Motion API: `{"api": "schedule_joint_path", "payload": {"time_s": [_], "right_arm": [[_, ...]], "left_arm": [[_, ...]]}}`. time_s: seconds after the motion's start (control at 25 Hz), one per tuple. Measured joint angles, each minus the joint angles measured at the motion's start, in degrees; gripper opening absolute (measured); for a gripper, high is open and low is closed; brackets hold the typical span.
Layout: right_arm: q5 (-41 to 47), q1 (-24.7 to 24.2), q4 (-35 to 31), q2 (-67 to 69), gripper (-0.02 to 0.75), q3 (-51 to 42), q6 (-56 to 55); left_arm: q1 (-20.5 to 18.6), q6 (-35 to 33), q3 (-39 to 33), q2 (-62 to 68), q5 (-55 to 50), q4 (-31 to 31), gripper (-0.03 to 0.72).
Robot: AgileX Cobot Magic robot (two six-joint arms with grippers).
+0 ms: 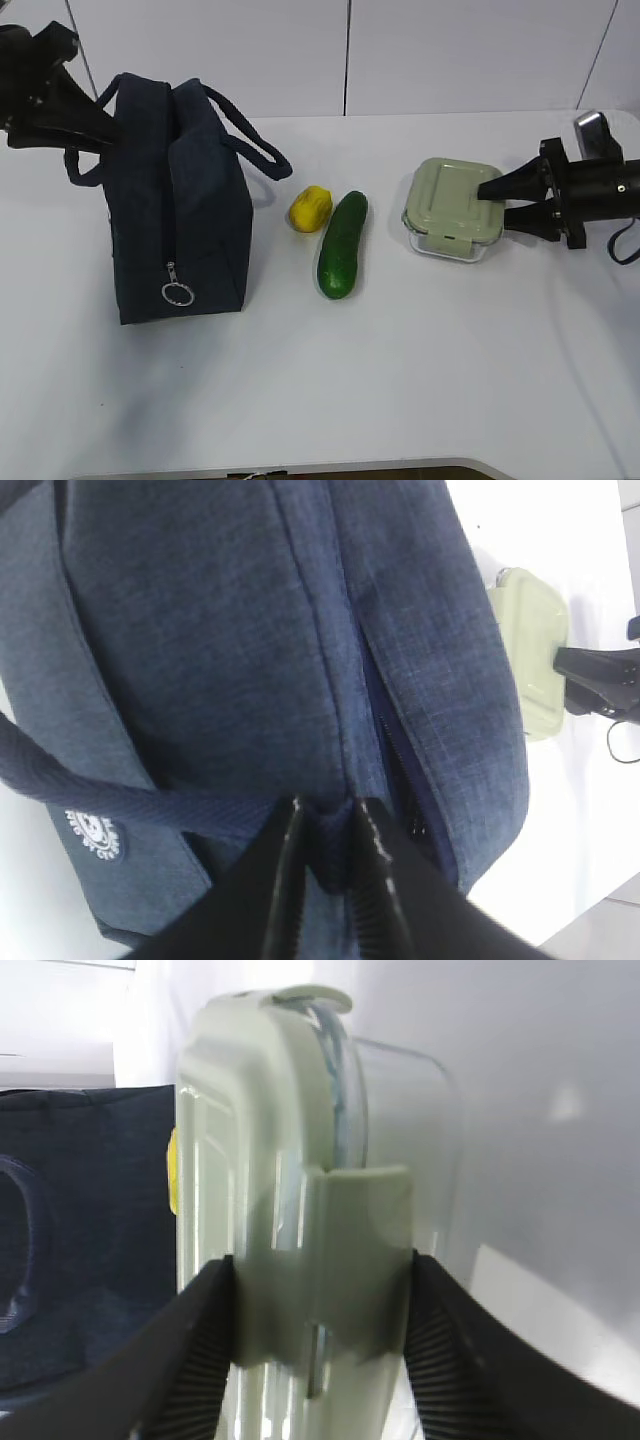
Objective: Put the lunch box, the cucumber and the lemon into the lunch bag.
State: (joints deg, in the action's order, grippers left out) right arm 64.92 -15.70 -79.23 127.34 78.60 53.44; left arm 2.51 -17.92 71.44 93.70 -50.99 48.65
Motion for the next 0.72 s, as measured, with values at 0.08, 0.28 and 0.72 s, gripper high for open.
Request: {"api": "schedule_joint_path", "payload": {"time_s": [0.08,0.28,0.72], "right_arm": [[0.00,0.00,0.00,-1.40,0.396,0.00,-0.08],[0.00,0.13,-0.32,-4.93,0.395,0.00,-1.27],[0.11,2.23,-4.95,-13.25,0.395,0.24,-4.19]], "left_arm": [[0.00,-0.65,0.00,0.00,0.05,-0.11,0.085],[0.00,-3.91,0.00,0.00,-0.22,-0.11,0.015],[0.00,-6.54,0.00,0.00,-0.56,-0.11,0.011]]}}
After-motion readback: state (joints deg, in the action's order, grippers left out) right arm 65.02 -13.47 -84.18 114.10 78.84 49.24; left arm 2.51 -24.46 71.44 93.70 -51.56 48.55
